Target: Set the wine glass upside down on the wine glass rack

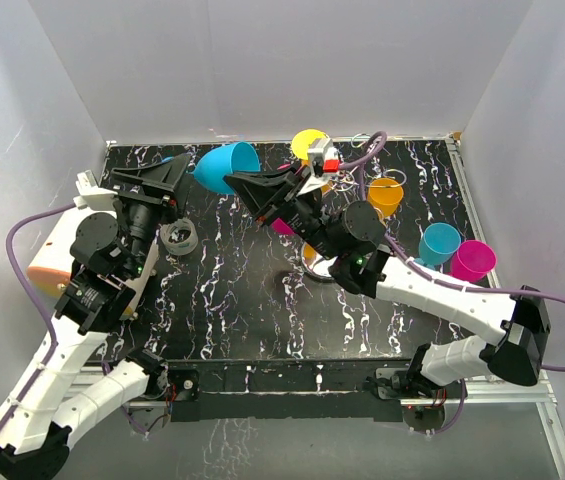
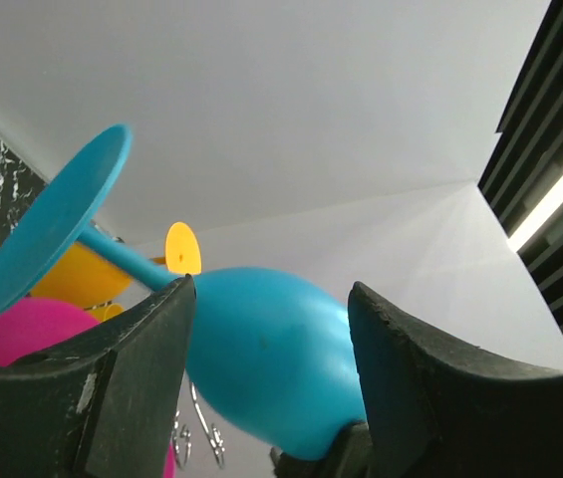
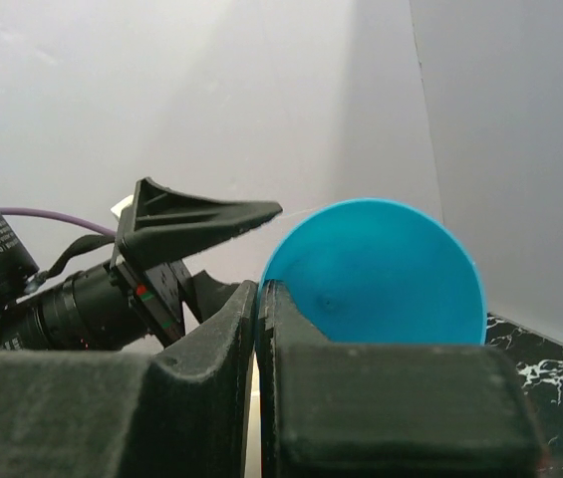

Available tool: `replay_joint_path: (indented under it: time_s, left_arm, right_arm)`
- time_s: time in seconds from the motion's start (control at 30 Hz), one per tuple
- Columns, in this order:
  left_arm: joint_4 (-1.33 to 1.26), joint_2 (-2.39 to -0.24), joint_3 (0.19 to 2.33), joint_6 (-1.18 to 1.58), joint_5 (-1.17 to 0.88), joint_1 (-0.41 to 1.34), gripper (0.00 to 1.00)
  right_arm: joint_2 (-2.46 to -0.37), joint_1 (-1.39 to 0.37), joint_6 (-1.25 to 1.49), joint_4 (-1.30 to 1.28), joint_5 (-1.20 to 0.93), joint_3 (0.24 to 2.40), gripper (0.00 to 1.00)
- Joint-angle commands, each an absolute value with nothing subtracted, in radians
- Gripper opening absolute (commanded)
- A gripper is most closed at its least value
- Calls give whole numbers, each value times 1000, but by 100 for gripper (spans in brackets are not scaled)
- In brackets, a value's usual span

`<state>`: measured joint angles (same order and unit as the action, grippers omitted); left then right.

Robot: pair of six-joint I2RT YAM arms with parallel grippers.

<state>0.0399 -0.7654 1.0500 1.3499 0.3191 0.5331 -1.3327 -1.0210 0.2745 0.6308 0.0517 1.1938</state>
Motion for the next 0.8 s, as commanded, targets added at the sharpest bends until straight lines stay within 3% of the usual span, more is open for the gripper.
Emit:
replay_joint_path:
  time_s: [0.0,0.27,0.77]
  left_arm:
    - [-79,-765,1045,1366,367,531,59]
    - [-68,-773,1052,1375,376,531,55]
    - [-64,-783,1051,1398,368,532,60]
  right_arm:
    - [-1276,-1026,331,758,25,1169,0]
    - [-1232,-1026,334,796,16,1131,0]
    - [-1297,-1026,330,891,71,1161,0]
